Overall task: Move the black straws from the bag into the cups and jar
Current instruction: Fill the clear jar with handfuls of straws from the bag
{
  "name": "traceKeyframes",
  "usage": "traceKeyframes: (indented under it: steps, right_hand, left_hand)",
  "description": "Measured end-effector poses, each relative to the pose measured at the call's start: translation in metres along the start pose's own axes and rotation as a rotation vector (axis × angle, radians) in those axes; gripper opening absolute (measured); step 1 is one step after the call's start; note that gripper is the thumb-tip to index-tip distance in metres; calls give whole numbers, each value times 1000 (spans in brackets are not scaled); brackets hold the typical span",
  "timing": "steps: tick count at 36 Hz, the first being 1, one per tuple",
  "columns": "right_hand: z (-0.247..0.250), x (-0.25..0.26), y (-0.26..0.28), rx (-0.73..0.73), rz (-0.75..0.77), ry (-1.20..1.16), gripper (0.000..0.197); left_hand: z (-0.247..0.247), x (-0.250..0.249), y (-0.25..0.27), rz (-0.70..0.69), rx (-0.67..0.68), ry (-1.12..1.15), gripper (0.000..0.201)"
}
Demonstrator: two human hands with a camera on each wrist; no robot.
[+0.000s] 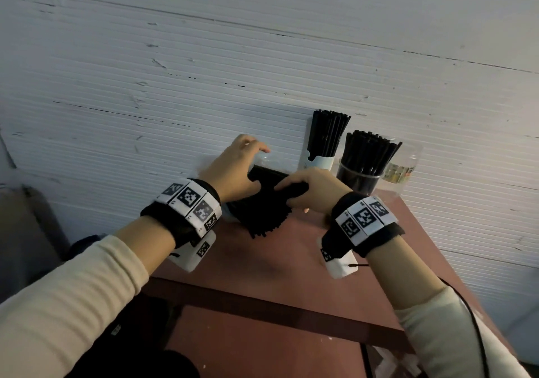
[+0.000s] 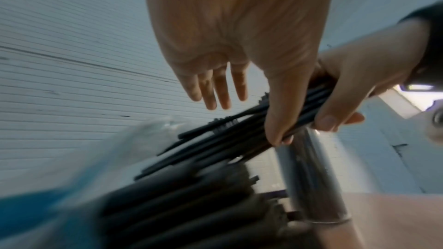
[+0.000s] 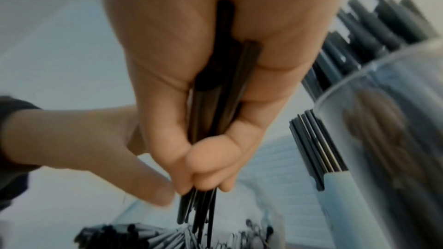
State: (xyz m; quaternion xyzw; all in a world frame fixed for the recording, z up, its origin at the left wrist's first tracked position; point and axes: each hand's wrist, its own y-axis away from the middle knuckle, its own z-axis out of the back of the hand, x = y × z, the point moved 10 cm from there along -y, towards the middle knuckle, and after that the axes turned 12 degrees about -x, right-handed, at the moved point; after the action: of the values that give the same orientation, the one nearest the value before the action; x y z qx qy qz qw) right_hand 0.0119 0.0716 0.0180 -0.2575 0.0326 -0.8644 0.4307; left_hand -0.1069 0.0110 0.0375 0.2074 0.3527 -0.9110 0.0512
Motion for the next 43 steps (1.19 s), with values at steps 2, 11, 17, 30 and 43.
traceKeyframes:
  steps: [2,11,17,30,43]
  right_hand:
    - [10,2,12,20,12,9,39]
    - [55,12,50,-26,130,107,40]
    - [105,9,66,-225,132,-54,53]
    - [133,28,60,-612,287,-59,41]
    - [115,10,51,-588,179,-13,49]
  left_hand:
    - [-10,-23,2,-105,59,1,68]
    - [-56,-80,0,-208,198,-164,50]
    - [-62,-90,-4,-59,176,53,16]
    - [-109,-99,12,358,178,712,23]
    - [-131,-80,32,443,369,662,21]
